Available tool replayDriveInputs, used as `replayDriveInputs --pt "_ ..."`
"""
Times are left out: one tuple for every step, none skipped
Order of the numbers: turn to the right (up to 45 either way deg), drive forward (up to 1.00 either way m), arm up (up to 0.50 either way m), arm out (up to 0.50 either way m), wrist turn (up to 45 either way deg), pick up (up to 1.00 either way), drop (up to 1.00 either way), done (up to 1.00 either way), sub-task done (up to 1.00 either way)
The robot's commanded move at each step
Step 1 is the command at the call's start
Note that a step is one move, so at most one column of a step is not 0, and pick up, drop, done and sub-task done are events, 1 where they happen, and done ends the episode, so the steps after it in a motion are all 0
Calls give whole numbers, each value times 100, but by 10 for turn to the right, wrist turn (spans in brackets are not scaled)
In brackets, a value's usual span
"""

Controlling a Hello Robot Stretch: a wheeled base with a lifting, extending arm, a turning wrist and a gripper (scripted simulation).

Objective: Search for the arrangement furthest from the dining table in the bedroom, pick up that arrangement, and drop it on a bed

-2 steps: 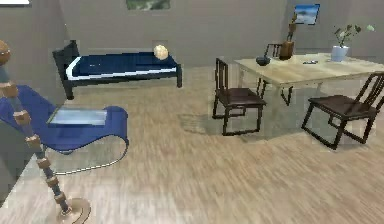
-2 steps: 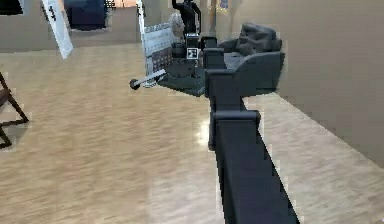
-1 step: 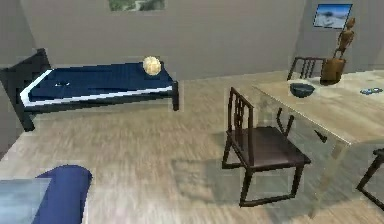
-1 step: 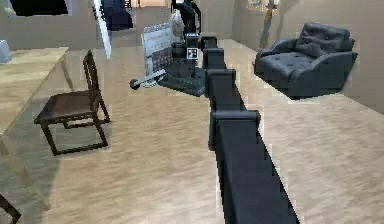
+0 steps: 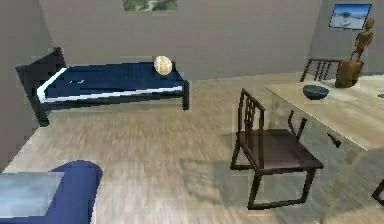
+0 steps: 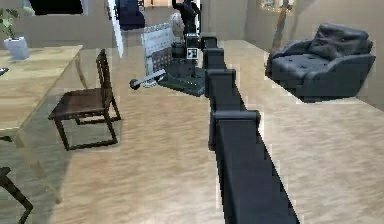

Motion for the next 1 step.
replayDriveInputs --pt "0 80 0 0 0 0 0 0 0"
